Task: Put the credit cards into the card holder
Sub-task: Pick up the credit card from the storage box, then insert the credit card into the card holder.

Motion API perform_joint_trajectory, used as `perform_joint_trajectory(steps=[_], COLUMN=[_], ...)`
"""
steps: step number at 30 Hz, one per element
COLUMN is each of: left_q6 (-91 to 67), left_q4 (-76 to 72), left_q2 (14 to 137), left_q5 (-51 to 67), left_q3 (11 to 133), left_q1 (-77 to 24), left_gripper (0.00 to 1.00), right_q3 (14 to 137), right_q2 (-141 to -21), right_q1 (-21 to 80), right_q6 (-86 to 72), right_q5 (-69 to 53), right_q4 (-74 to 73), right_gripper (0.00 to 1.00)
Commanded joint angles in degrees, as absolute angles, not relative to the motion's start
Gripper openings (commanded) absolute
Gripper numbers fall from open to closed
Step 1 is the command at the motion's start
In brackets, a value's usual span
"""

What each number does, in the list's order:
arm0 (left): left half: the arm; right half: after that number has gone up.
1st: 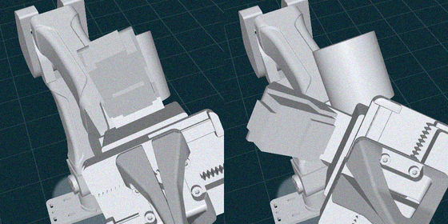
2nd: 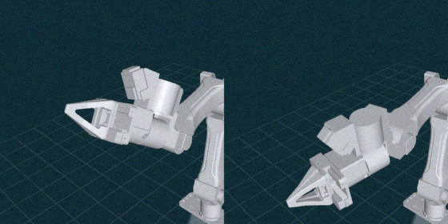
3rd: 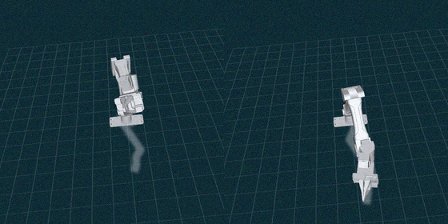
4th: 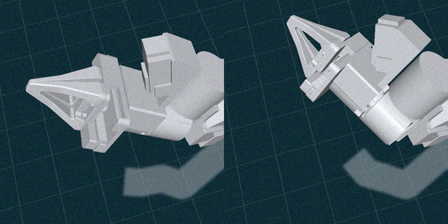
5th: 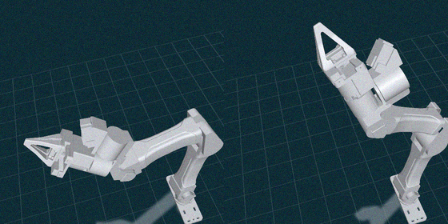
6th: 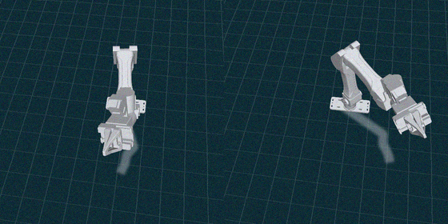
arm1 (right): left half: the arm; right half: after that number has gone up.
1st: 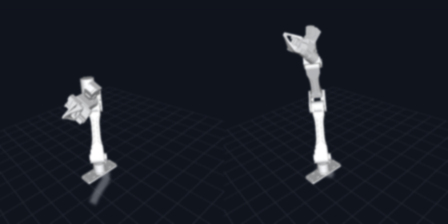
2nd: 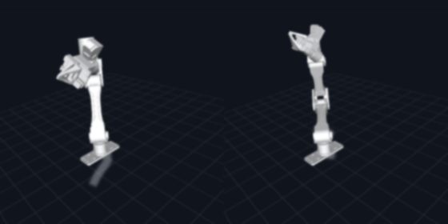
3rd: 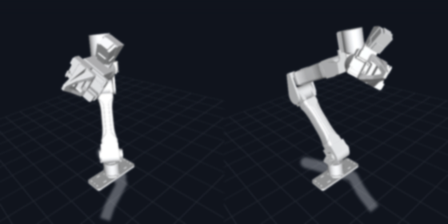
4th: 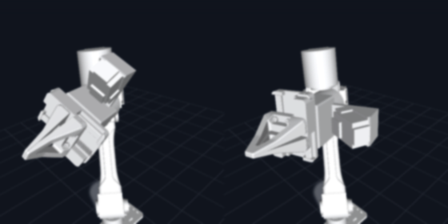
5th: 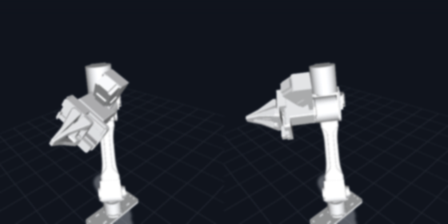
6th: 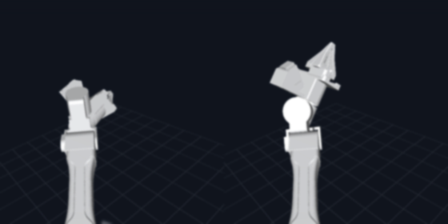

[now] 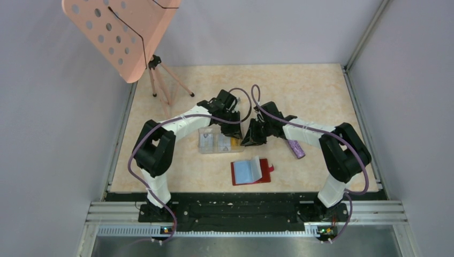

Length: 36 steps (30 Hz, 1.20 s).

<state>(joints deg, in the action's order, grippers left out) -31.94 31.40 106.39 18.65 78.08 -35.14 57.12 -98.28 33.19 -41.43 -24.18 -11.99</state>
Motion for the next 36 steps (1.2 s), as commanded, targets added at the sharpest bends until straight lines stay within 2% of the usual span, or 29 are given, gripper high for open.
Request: perform_joint_trajectory(steps=[1, 5, 6, 11, 17, 22, 30, 36], left_q6=[-32.8, -32.8, -32.8, -32.2, -29.0, -30.8, -46.2, -58.7], left_q4=[30.4, 32.6, 32.5, 31.8, 35.8, 32.3, 12.2, -6.8], left_q2=[105.8, 106.2, 105.7, 99.4, 87.4, 76.2, 57.3, 49.1], left_q5=[17.7, 15.0, 14.7, 13.6, 7.6, 11.4, 28.0, 37.7], left_q3=[78.1, 78.7, 78.5, 78.2, 78.7, 70.2, 47.8, 34.8], left_q1=[-35.2, -35.2, -35.2, -35.3, -36.6, -36.5, -36.6, -36.7], left_gripper=[0.18, 0.0, 0.0, 0.0, 0.0, 0.0, 0.0, 0.0], right_q3=[58.9, 58.9, 59.0, 59.3, 59.5, 55.1, 43.9, 33.4], right_q2=[-98.1, -97.4, -97.1, -93.0, -84.3, -74.7, -60.0, -49.9], right_q1=[33.3, 33.2, 33.2, 33.2, 33.2, 33.2, 33.2, 33.2], right_q6=[-40.9, -40.8, -40.7, -40.9, -41.2, -42.8, -47.3, -58.9], right_q5=[-27.4, -27.3, -27.3, -26.2, -24.1, -24.9, -33.0, -40.9], right_q4=[-10.8, -10.9, -10.9, -11.7, -14.6, -14.8, -11.0, 4.1], right_gripper=[0.0, 0.0, 0.01, 0.3, 0.59, 0.75, 0.77, 0.72])
